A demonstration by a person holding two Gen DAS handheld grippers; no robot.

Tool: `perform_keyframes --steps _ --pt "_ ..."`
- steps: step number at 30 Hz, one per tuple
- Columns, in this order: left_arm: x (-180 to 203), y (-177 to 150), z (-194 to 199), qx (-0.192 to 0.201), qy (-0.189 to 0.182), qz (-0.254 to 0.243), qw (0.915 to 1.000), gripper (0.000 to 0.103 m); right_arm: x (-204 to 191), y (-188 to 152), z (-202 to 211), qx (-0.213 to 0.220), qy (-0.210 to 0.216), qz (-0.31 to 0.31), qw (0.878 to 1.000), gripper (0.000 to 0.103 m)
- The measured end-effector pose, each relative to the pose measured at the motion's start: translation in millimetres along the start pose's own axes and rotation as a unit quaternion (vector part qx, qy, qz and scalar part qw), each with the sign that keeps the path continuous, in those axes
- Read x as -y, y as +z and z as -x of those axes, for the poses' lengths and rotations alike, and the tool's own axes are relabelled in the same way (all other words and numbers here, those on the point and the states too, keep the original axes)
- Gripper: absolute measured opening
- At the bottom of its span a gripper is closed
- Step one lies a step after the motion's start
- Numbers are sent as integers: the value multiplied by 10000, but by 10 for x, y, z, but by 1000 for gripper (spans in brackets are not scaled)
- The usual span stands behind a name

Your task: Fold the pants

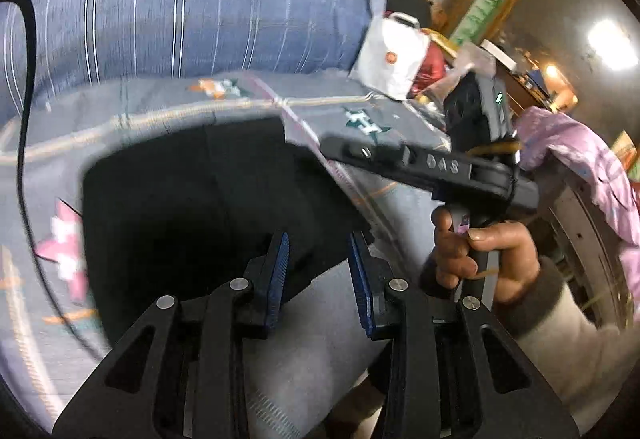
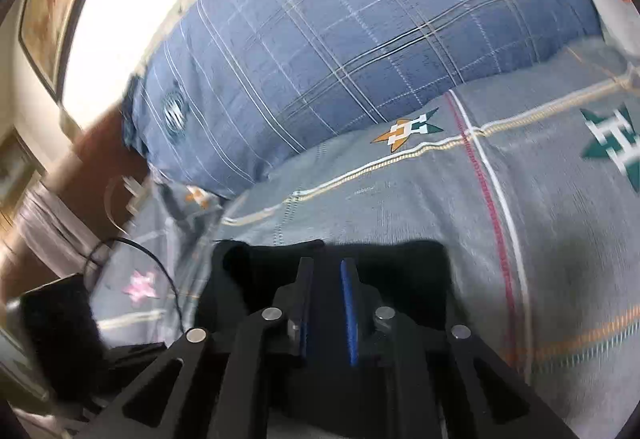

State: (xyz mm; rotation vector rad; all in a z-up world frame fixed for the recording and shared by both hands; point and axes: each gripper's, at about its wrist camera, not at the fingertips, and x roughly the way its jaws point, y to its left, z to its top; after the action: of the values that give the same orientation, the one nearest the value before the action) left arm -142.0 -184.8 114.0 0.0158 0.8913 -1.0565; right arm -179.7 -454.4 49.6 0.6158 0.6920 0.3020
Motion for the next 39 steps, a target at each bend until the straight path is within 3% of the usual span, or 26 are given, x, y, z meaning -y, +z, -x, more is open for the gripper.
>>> perform_keyframes --steps 1,3,4,7,11,16,17,18,20,24,27,30,34,36,39 --pt "-13 49 141 71 37 -164 9998 39 -20 -23 42 -33 122 -1 9999 19" --pt "-45 154 362 205 230 -464 9984 70 -132 -93 75 -186 415 74 9989 44" --pt "-74 171 410 246 308 -531 9978 73 -167 -133 77 -258 531 124 9982 49" --pt "-316 454 300 299 640 -556 9960 73 -333 -281 -5 -473 688 326 9960 52" --pt "-730 695 -102 -92 329 -123 9993 73 -438 -437 -240 -751 596 384 9946 53" --pt "-888 650 -491 -497 338 -304 9977 73 -512 -550 -445 -882 808 402 9920 53" --pt "-866 603 -534 -507 369 -288 9976 73 -531 -558 -508 -833 842 353 9923 50" --pt "-875 586 -542 -504 369 -243 9977 73 -526 -562 -576 -786 928 222 9923 31" --pt "-871 587 -497 -411 360 -91 9985 73 -542 -533 -662 -645 1098 -11 9919 13" --pt "-726 734 -260 -70 252 -49 9996 73 -801 -353 -465 -212 1385 225 9899 11" --pt "-433 921 -61 351 265 -369 9984 73 -883 -181 -79 196 1342 528 9894 11" --pt "-197 1004 -77 463 455 -560 9963 74 -727 -98 205 485 913 523 9933 11" --pt "-290 774 -461 -39 556 -168 9983 73 -231 -195 329 326 47 146 9993 11" --pt "-382 575 -740 -354 940 -17 9949 73 -44 -284 186 83 -589 90 9982 11" --pt "-384 439 -916 -294 1393 -153 9897 73 123 -336 12 -44 -818 -171 9965 15"
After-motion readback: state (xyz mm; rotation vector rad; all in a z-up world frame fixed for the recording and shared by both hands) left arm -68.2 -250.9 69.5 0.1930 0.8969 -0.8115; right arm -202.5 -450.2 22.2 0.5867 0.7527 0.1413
